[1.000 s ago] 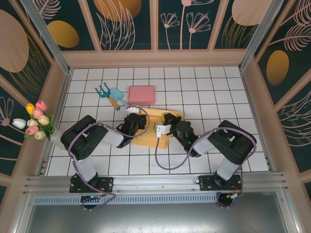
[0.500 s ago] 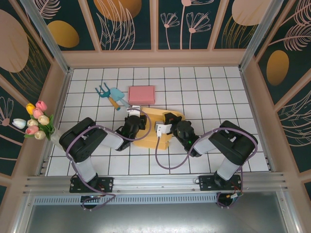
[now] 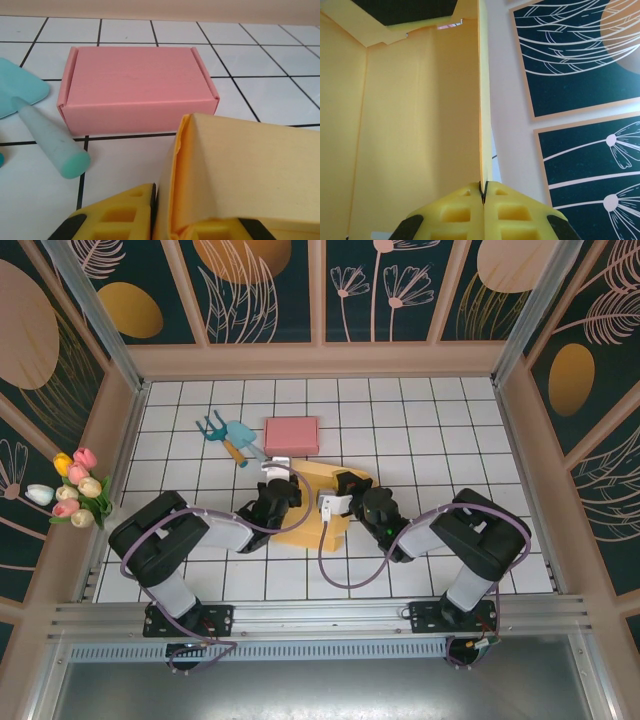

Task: Fold the paper box

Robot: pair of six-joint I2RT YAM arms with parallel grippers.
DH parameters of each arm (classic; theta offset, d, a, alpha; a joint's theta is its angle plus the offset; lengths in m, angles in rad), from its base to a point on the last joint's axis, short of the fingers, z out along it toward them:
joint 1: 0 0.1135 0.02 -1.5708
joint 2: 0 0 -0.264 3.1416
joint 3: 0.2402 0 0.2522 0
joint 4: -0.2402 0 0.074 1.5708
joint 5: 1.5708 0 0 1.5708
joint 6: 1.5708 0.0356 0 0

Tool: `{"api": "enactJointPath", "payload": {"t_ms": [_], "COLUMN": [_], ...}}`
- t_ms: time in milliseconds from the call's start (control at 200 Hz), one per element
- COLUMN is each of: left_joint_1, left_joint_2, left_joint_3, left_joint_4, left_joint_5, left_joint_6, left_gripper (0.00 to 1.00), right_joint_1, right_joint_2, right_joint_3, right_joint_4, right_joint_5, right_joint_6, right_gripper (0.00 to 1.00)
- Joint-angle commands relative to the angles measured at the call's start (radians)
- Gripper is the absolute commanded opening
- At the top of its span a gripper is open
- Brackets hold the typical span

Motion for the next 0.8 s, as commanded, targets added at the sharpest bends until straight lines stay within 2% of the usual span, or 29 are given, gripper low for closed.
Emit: {"api": "enactJointPath", "payload": {"t_ms": [0,75,235,380,515,606,796], "left_joint_1": [0.041,0.042,0.041,0.042,0.041,0.041,0.041], "left_joint_2": [0.057,0.109,0.15,0.132,0.062,0.027,0.049], "left_joint_3": [0.035,0.059,0.044,0.026,-0.032,-0.048,-0.038], "left_joint_4": [-0.035,-0.03,0.065,0.078,0.112,0.101,0.092], "left_joint_5": [-0.279,-0.277,-0.122,-0.086,0.005,0.055,0.085], "left_joint_6": [-0.058,-0.017,0.062,0.075,0.073,0.066,0.047], "left_gripper": [0.13,0.13,0.24,0.34,0.43,0.44,0.44], "right_joint_1": [-0.013,-0.007,0.01,0.01,0.009,0.01,0.01], "right_joint_2": [0.015,0.019,0.051,0.06,0.058,0.061,0.055], "right_joint_3": [-0.042,-0.039,-0.021,-0.019,-0.02,-0.018,-0.022], "right_joint_4": [-0.158,-0.16,-0.168,-0.162,-0.162,-0.162,-0.165], "right_joint_5": [0.058,0.063,0.094,0.094,0.094,0.094,0.095], "right_joint_6": [0.037,0.036,0.025,0.025,0.027,0.03,0.033], "right_gripper": [0.0,0.0,0.0,0.0,0.0,0.0,0.0]}}
